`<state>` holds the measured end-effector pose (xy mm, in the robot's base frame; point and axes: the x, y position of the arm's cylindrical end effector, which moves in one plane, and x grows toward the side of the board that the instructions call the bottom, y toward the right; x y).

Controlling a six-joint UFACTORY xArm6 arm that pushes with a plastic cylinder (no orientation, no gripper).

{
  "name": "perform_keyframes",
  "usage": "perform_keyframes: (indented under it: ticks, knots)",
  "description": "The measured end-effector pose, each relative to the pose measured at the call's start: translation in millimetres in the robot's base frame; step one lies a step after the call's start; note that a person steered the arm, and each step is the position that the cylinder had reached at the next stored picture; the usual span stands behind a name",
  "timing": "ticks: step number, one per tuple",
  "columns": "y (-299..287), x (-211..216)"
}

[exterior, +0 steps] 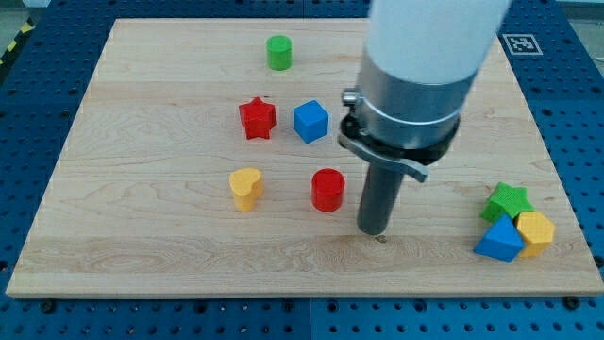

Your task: Push the red circle towards the green star

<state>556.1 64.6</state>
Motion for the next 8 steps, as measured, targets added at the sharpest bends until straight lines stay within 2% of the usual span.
perform_keyframes:
  ticks: [2, 4, 7, 8]
  knots:
    - [-76, -4]
    - [-103, -25]
    - [-91, -40]
    - [-67, -40]
